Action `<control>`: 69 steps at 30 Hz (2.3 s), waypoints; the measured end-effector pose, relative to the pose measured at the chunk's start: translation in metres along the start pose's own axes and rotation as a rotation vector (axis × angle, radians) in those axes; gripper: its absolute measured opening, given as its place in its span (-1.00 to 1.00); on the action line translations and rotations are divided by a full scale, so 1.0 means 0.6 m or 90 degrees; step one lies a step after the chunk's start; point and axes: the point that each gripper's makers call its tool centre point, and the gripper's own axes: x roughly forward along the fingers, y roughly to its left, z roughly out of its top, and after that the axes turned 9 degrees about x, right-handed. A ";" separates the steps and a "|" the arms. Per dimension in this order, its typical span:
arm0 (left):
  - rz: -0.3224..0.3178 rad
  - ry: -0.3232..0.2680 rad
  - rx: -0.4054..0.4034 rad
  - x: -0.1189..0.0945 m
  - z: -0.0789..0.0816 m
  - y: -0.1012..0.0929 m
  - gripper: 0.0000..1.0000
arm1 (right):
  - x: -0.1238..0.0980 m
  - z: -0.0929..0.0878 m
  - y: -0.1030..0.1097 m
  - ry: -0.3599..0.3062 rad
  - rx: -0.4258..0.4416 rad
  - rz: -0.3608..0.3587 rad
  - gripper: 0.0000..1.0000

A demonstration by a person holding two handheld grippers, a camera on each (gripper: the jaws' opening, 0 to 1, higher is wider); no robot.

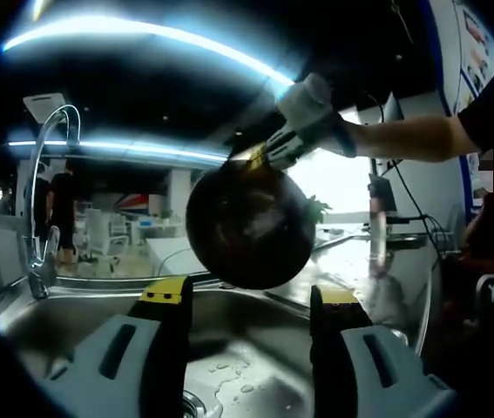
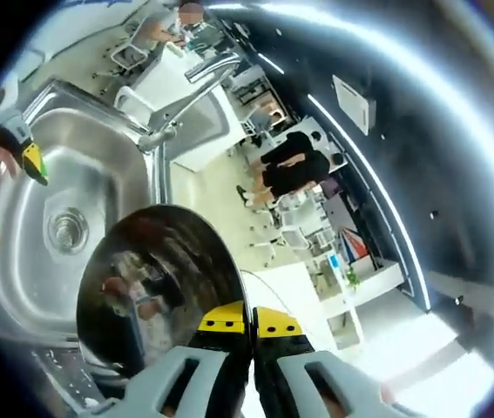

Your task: Pick up bowl with dirty water move over sink pour dirty water into sink return bowl to place

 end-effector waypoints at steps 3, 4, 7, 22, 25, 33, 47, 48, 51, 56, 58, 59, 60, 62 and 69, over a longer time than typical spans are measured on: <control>0.000 0.000 -0.001 0.000 -0.003 0.008 0.07 | 0.008 -0.004 -0.006 0.007 0.029 0.009 -1.00; 0.000 0.001 -0.001 0.000 -0.003 0.009 0.07 | 0.006 -0.010 -0.004 0.010 0.044 0.014 -1.00; -0.001 0.002 0.000 0.001 -0.006 0.016 0.07 | 0.003 -0.018 -0.004 0.018 0.074 0.019 -1.00; -0.001 0.001 -0.001 0.002 -0.018 0.052 0.07 | -0.010 -0.070 0.001 0.065 0.197 0.053 -1.00; -0.001 0.002 0.000 0.002 -0.019 0.053 0.07 | -0.010 -0.080 -0.002 0.072 0.218 0.057 -1.00; -0.002 0.003 0.001 0.001 -0.018 0.048 0.07 | -0.004 -0.104 -0.018 0.093 0.294 0.075 -1.00; -0.001 0.010 0.008 0.002 -0.022 0.048 0.06 | -0.024 -0.162 -0.019 0.131 0.379 0.090 -1.00; -0.001 0.010 0.008 0.002 -0.022 0.048 0.06 | -0.026 -0.165 -0.019 0.135 0.385 0.092 -1.00; 0.001 0.008 0.006 0.002 -0.021 0.049 0.06 | -0.030 -0.175 -0.021 0.142 0.403 0.095 -1.00; 0.000 0.009 0.006 0.002 -0.022 0.048 0.06 | -0.037 -0.192 -0.018 0.155 0.446 0.100 -1.00; 0.000 0.008 0.005 0.002 -0.021 0.048 0.06 | -0.039 -0.196 -0.018 0.158 0.455 0.102 -1.00; 0.000 0.008 0.005 0.002 -0.021 0.048 0.06 | -0.038 -0.199 -0.020 0.160 0.458 0.102 -1.00; 0.000 0.008 0.006 0.001 -0.021 0.048 0.06 | -0.038 -0.200 -0.022 0.161 0.460 0.102 -1.00; 0.000 0.009 0.006 0.001 -0.021 0.047 0.06 | -0.040 -0.204 -0.024 0.163 0.469 0.104 -1.00; 0.001 0.010 0.008 0.001 -0.021 0.047 0.06 | -0.055 -0.234 -0.025 0.184 0.522 0.106 -1.00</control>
